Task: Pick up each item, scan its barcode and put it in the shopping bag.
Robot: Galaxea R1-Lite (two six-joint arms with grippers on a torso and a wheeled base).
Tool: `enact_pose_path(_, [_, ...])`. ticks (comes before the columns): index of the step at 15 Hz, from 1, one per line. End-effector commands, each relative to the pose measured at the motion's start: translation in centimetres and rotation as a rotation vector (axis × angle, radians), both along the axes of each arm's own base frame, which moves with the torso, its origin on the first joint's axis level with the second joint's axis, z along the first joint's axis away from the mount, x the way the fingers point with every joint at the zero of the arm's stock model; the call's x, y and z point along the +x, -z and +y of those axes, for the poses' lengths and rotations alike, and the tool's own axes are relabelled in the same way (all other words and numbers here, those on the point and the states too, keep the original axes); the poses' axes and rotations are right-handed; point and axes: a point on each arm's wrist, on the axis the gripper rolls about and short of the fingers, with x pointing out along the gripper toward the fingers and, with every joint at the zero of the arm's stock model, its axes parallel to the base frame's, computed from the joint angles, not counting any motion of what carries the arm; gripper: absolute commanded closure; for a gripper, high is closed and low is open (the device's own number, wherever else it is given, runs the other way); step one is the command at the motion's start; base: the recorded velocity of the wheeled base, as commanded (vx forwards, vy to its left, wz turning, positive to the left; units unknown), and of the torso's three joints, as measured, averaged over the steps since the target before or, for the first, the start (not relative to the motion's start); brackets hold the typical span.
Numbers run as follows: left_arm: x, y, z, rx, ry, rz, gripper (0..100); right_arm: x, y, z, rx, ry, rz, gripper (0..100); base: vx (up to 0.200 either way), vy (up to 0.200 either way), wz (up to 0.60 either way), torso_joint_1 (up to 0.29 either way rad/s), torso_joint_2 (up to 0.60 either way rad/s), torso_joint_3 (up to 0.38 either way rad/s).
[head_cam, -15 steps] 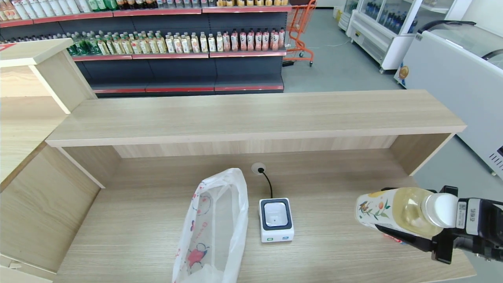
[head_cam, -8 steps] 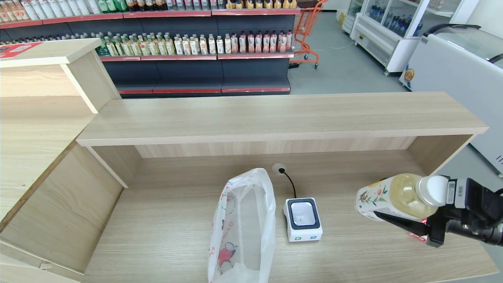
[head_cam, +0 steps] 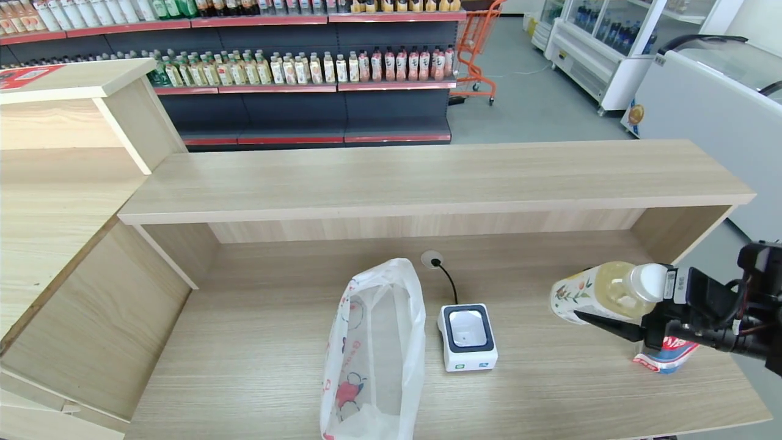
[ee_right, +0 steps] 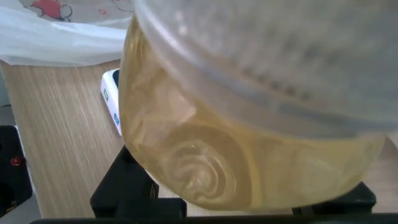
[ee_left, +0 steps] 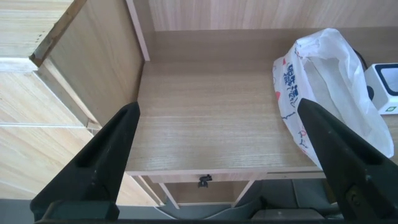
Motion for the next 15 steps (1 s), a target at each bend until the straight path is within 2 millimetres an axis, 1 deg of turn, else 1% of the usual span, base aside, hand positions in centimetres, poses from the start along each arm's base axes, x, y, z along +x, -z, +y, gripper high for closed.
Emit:
enact_pose_path(1, [0.0, 0.0, 0.0, 0.0, -0.001, 0.0, 0, 1.6, 2.6, 1.1, 0.012, -0.121, 0.021, 100, 0.0, 0.0, 0.0, 0.0, 0.0, 0.0])
enact_pose_path(3, [0.0, 0.0, 0.0, 0.0, -0.001, 0.0, 0, 2.7, 3.1, 1.7, -0.016, -0.19, -0.046, 100, 0.0, 0.0, 0.0, 0.0, 0.0, 0.0])
enact_pose_path(5, [0.0, 0.0, 0.0, 0.0, 0.0, 0.0, 0, 4.0, 3.9, 3.0, -0.014, -0.317, -0.097, 100, 0.0, 0.0, 0.0, 0.0, 0.0, 0.0])
enact_pose_path(8, [0.0, 0.0, 0.0, 0.0, -0.001, 0.0, 0, 4.9, 4.8, 3.4, -0.02, -0.341, -0.099, 100, 0.0, 0.0, 0.0, 0.0, 0.0, 0.0])
enact_pose_path(9, [0.0, 0.0, 0.0, 0.0, -0.001, 0.0, 0, 5.4, 5.5, 3.9, -0.026, -0.362, -0.103, 100, 0.0, 0.0, 0.0, 0.0, 0.0, 0.0])
enact_pose_path(12, [0.0, 0.0, 0.0, 0.0, -0.001, 0.0, 0, 6.7, 6.3, 4.6, -0.037, -0.386, -0.123, 100, 0.0, 0.0, 0.0, 0.0, 0.0, 0.0])
enact_pose_path(15, [0.0, 0.0, 0.0, 0.0, 0.0, 0.0, 0, 7.3, 7.6, 5.3, -0.056, -0.413, -0.145, 100, 0.0, 0.0, 0.0, 0.0, 0.0, 0.0])
